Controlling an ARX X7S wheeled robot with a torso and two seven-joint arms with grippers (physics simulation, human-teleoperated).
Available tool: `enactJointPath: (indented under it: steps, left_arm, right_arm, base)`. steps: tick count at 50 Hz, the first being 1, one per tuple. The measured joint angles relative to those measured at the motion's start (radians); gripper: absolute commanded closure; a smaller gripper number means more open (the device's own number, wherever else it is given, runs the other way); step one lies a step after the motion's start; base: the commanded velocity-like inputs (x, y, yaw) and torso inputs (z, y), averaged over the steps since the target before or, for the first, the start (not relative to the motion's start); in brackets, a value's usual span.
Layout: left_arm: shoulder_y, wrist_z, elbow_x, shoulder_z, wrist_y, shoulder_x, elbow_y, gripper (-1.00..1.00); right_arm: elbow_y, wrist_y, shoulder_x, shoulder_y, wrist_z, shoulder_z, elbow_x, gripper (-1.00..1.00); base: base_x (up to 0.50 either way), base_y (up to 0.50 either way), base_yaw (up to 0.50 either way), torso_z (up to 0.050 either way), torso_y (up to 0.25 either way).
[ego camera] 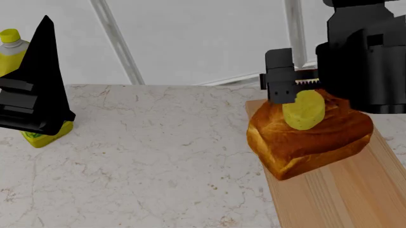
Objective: Pick up the wedge of cheese and place it on the slice of bread to prepare a simple cheese on bread dish.
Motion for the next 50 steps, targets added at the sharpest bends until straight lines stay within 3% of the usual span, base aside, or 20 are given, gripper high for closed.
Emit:
enactJointPath:
  steps: [7,13,19,26,33,42,50]
  left_arm:
    - [0.000,-0.002,-0.004,0.000,0.002,-0.002,0.002,-1.00]
    - [-0.002,-0.002,-0.001,0.005,0.003,-0.003,0.001,-1.00]
    - [-0.003,-0.002,0.005,0.009,0.006,-0.006,0.002,-1.00]
    - [-0.007,-0.003,0.016,0.018,0.007,-0.008,0.000,-1.00]
    - [-0.009,-0.003,0.036,0.038,0.006,-0.010,-0.011,-1.00]
    - [-0.025,0.027,0.135,0.184,-0.024,-0.018,-0.082,-1.00]
    - [-0.031,-0.001,0.068,0.162,-0.044,-0.025,-0.042,-1.00]
  right_arm:
    - [-0.047,0.052,0.005,0.114,0.115,0.014,0.090,-1.00]
    - [-0.138,0.052,0.036,0.219,0.310,-0.001,0.291,-1.00]
    - [-0.309,-0.025,0.093,0.277,0.495,-0.035,0.512,-1.00]
    - [-0.585,-0.185,0.178,0.324,0.616,-0.070,0.645,-1.00]
    - [-0.870,-0.324,0.279,0.220,0.620,-0.065,0.563,-1.00]
    - [-0.833,-0.383,0.275,-0.132,0.486,-0.305,0.044,-1.00]
    - [-0.995,-0.480,0.339,-0.259,0.544,-0.337,-0.144,-1.00]
  base:
    - [0.00,0.00,0.00,0.000,0.000]
    - [0.00,0.00,0.00,0.000,0.000]
    - [0.00,0.00,0.00,0.000,0.000]
    - [0.00,0.00,0.00,0.000,0.000]
    - [0.00,0.00,0.00,0.000,0.000]
    - [0.00,0.00,0.00,0.000,0.000]
    - [0.00,0.00,0.00,0.000,0.000]
